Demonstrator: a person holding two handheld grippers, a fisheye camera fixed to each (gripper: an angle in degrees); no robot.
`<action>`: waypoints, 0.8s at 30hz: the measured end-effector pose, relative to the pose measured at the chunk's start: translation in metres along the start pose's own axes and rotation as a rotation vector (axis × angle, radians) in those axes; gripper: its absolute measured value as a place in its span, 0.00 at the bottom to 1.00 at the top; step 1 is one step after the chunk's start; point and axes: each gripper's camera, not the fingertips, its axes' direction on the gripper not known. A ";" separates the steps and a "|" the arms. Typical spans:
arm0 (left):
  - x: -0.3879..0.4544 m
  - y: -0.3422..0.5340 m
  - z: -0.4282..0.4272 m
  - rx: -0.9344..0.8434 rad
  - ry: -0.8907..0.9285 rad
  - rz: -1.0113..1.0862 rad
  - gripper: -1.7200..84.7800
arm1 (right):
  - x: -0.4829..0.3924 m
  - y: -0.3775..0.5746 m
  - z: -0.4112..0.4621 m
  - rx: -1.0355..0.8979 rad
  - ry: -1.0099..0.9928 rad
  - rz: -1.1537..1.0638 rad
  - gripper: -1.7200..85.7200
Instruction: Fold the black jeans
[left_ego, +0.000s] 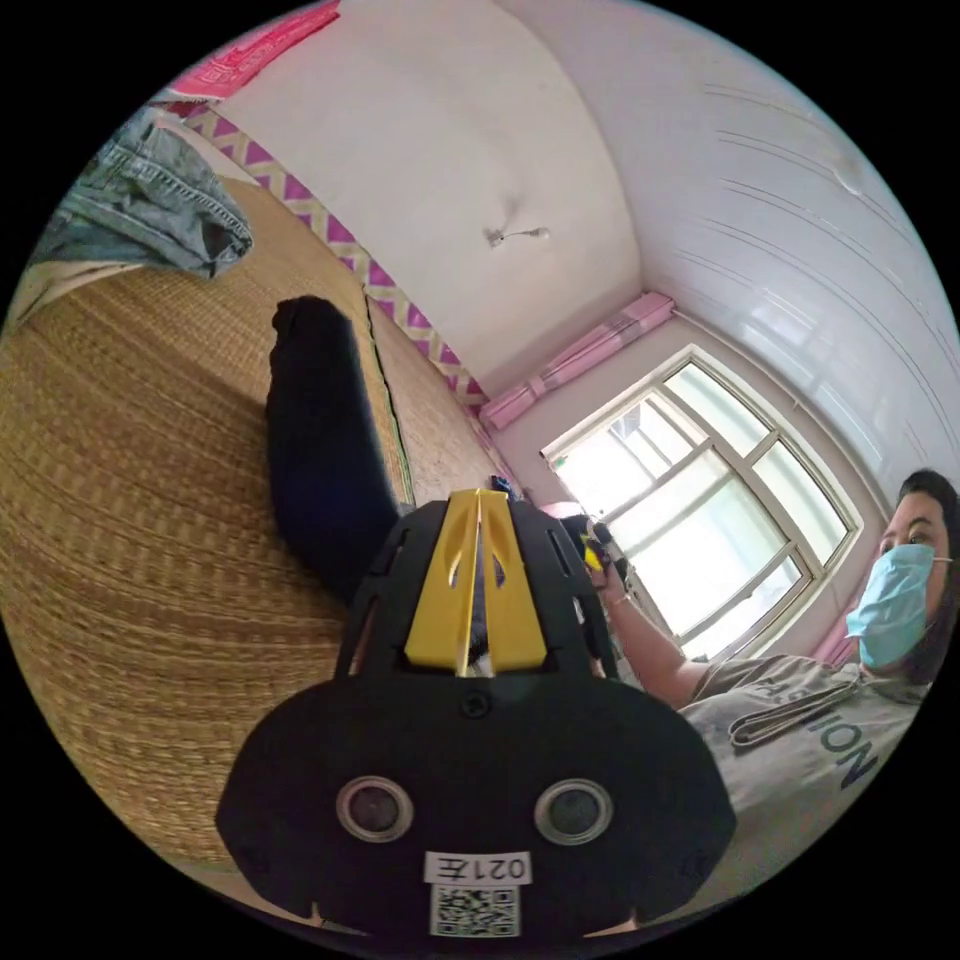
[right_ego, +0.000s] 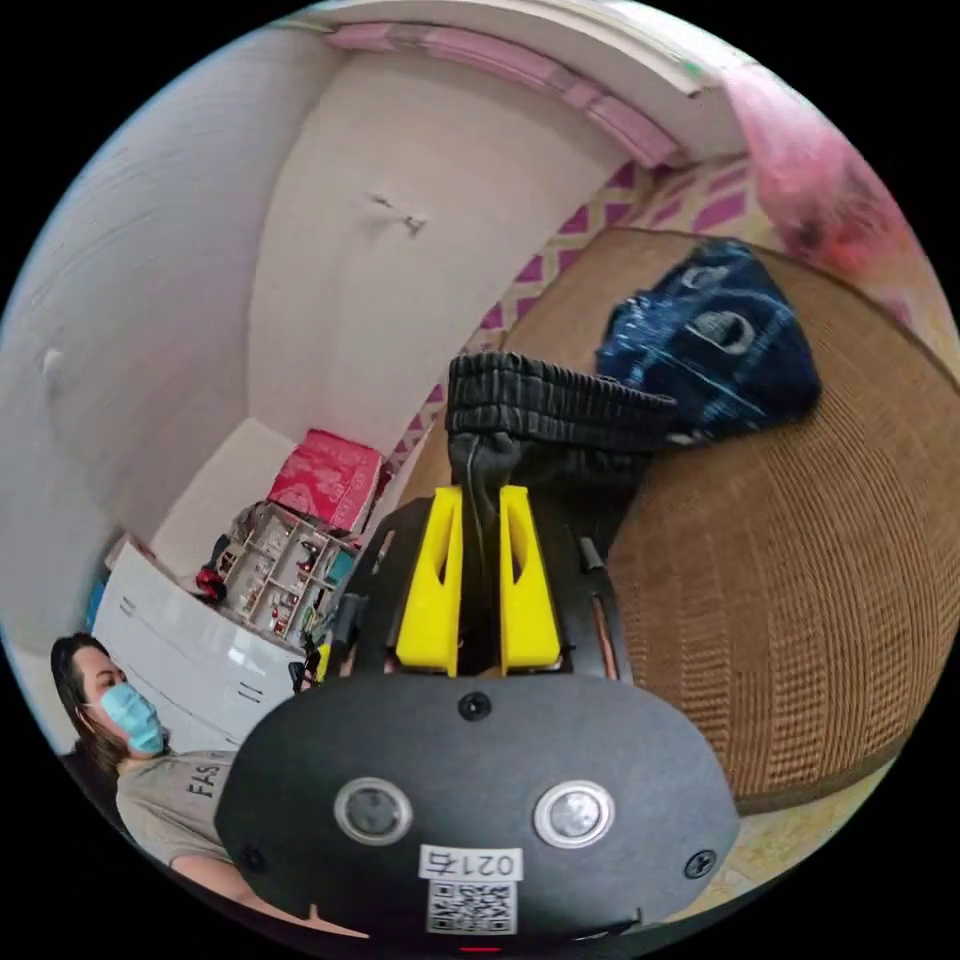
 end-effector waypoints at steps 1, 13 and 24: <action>-0.007 0.005 0.006 -0.016 -0.007 -0.025 0.01 | 0.053 0.029 -0.017 0.031 0.014 0.101 0.09; -0.028 -0.042 -0.010 0.001 -0.244 0.047 0.16 | 0.089 0.214 -0.165 0.462 -0.150 0.284 0.02; -0.071 -0.049 -0.045 0.220 -0.511 -0.147 0.21 | 0.023 0.289 -0.115 0.381 -0.331 0.254 0.01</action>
